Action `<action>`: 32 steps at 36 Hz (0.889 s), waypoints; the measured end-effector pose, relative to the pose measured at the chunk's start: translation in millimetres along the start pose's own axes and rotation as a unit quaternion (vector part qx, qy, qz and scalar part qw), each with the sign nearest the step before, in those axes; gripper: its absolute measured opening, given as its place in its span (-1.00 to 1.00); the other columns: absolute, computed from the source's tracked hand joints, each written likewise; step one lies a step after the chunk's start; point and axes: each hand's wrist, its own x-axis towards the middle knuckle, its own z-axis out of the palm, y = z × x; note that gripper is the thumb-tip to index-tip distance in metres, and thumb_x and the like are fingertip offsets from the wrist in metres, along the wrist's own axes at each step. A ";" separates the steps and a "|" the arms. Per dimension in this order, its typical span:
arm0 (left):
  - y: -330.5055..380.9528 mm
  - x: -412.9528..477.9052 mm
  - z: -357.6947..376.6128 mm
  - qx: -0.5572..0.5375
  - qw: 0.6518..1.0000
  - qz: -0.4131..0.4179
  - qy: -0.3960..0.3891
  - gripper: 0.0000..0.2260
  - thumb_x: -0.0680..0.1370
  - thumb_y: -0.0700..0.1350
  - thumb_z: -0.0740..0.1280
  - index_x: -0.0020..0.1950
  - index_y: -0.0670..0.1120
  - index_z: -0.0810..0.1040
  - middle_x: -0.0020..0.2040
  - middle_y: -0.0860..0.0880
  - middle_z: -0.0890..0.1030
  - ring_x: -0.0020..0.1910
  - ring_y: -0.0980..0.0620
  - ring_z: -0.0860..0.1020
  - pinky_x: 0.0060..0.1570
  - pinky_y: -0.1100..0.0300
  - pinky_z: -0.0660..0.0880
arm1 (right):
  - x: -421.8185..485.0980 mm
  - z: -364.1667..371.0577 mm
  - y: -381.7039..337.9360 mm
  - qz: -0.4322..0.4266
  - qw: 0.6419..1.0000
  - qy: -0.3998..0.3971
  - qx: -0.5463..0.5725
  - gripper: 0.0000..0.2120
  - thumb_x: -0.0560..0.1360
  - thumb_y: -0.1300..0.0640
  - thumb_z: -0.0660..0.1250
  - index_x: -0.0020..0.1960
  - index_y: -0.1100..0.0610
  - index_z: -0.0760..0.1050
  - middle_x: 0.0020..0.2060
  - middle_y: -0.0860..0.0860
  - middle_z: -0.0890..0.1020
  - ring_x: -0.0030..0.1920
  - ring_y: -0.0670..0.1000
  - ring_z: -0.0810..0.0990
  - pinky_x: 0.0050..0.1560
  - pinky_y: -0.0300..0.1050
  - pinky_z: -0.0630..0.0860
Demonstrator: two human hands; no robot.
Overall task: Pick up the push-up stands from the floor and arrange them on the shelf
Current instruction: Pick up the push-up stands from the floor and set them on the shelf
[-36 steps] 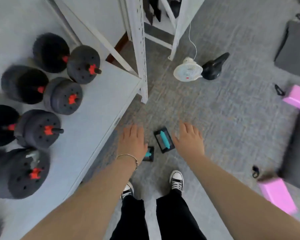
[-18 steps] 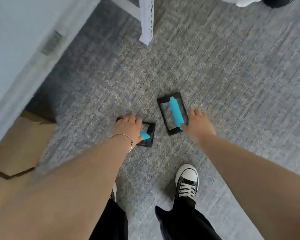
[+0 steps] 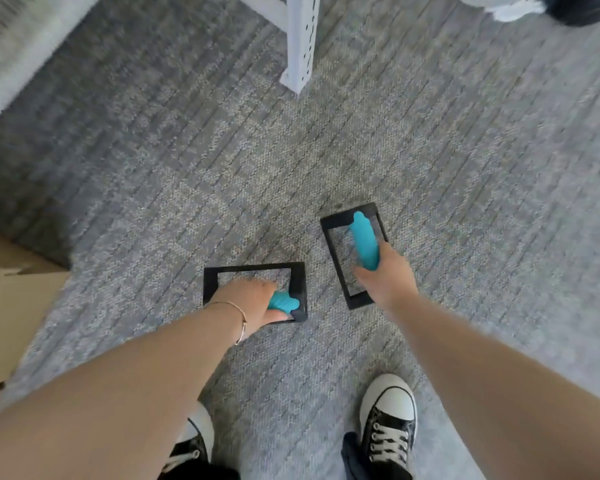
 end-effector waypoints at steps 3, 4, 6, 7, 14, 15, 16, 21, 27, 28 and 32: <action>7.9 -25.2 -21.5 -0.095 0.994 -0.057 0.023 -0.49 0.50 0.37 0.13 0.15 -0.04 0.39 0.00 -0.07 0.61 -0.04 -0.14 0.59 -0.18 0.06 0.44 | -29.3 -22.7 -9.7 0.003 1.000 0.006 0.001 -0.73 0.45 0.05 0.38 0.05 0.03 0.34 -0.28 -0.02 0.51 -0.39 -0.03 0.54 -0.53 -0.18 0.35; 12.7 -36.3 -32.5 -0.130 0.988 -0.080 0.034 -0.47 0.50 0.37 0.11 0.15 -0.05 0.39 -0.08 -0.06 0.59 -0.11 -0.14 0.58 -0.23 0.07 0.42 | -42.4 -33.2 -14.4 0.006 1.000 0.008 0.003 -0.73 0.45 0.04 0.37 0.05 0.03 0.33 -0.30 -0.02 0.51 -0.40 -0.03 0.53 -0.53 -0.18 0.35; 24.8 -60.4 -59.0 -0.188 0.972 -0.127 0.059 -0.44 0.50 0.38 0.06 0.16 -0.08 0.39 -0.24 -0.02 0.53 -0.26 -0.10 0.53 -0.32 0.09 0.39 | -71.8 -56.6 -25.7 0.020 1.000 0.011 0.016 -0.72 0.43 0.02 0.37 0.06 0.03 0.34 -0.31 -0.03 0.50 -0.42 -0.04 0.52 -0.54 -0.19 0.35; 32.2 -74.2 -74.6 -0.216 0.962 -0.150 0.070 -0.42 0.51 0.38 0.05 0.18 -0.09 0.39 -0.26 -0.03 0.54 -0.28 -0.09 0.54 -0.33 0.09 0.41 | -88.5 -70.2 -32.3 0.031 0.999 0.014 0.029 -0.71 0.42 0.00 0.38 0.06 0.03 0.36 -0.31 -0.03 0.50 -0.43 -0.05 0.51 -0.54 -0.20 0.34; 88.8 -193.8 -204.7 -0.511 0.819 -0.220 0.142 -0.59 0.53 0.26 0.22 -0.03 -0.11 0.42 -0.25 -0.13 0.58 -0.37 -0.13 0.61 -0.35 -0.03 0.60 | -219.7 -191.8 -95.8 0.050 0.995 0.029 0.076 -0.72 0.42 -0.04 0.37 0.04 -0.04 0.34 -0.30 -0.06 0.52 -0.41 -0.12 0.51 -0.57 -0.34 0.30; 96.1 -212.4 -223.7 -0.509 0.818 -0.217 0.157 -0.63 0.54 0.22 0.24 -0.03 -0.10 0.42 -0.27 -0.09 0.58 -0.43 -0.03 0.60 -0.45 0.10 0.55 | -238.2 -211.0 -106.0 0.042 0.995 0.030 0.086 -0.73 0.43 -0.06 0.36 0.04 -0.04 0.36 -0.30 -0.05 0.53 -0.41 -0.11 0.52 -0.55 -0.32 0.32; 102.8 -231.5 -242.2 -0.505 0.819 -0.212 0.171 -0.67 0.55 0.17 0.25 -0.02 -0.10 0.43 -0.28 -0.06 0.57 -0.49 0.09 0.58 -0.52 0.20 0.49 | -255.9 -230.1 -116.6 0.033 0.994 0.029 0.099 -0.73 0.43 -0.08 0.36 0.04 -0.03 0.37 -0.30 -0.04 0.54 -0.41 -0.10 0.53 -0.54 -0.30 0.35; 133.1 -330.8 -329.1 -0.546 0.798 -0.174 0.184 -0.72 0.56 0.13 0.24 0.06 -0.07 0.45 -0.25 -0.13 0.66 -0.40 -0.03 0.65 -0.38 0.12 0.57 | -343.6 -321.3 -169.2 -0.018 0.985 0.039 0.170 -0.78 0.46 -0.22 0.31 -0.12 -0.08 0.42 -0.34 0.02 0.59 -0.49 -0.15 0.47 -0.56 -0.32 0.37; 170.1 -447.2 -426.1 -0.604 0.748 -0.127 0.243 -0.74 0.57 0.18 0.21 0.14 0.05 0.38 -0.10 -0.15 0.57 -0.46 -0.07 0.64 -0.51 0.22 0.52 | -430.3 -413.4 -223.1 -0.072 0.974 0.061 0.205 -0.69 0.48 -0.26 0.25 -0.15 -0.01 0.46 -0.25 0.11 0.66 -0.29 0.06 0.63 -0.42 -0.12 0.48; 174.7 -464.9 -440.8 -0.598 0.749 -0.125 0.255 -0.74 0.57 0.19 0.20 0.11 0.04 0.38 -0.11 -0.15 0.57 -0.48 -0.05 0.64 -0.53 0.27 0.49 | -442.6 -426.8 -232.0 -0.082 0.971 0.064 0.213 -0.68 0.47 -0.26 0.25 -0.16 -0.01 0.45 -0.24 0.14 0.66 -0.25 0.13 0.65 -0.38 -0.06 0.52; 187.3 -533.2 -494.7 -0.587 0.739 -0.123 0.306 -0.71 0.57 0.18 0.19 0.08 -0.02 0.39 -0.13 -0.16 0.61 -0.49 -0.04 0.64 -0.55 0.26 0.48 | -488.8 -481.1 -274.2 -0.128 0.964 0.079 0.219 -0.62 0.42 -0.28 0.26 -0.19 0.05 0.48 -0.27 0.12 0.65 -0.26 0.12 0.65 -0.27 0.10 0.60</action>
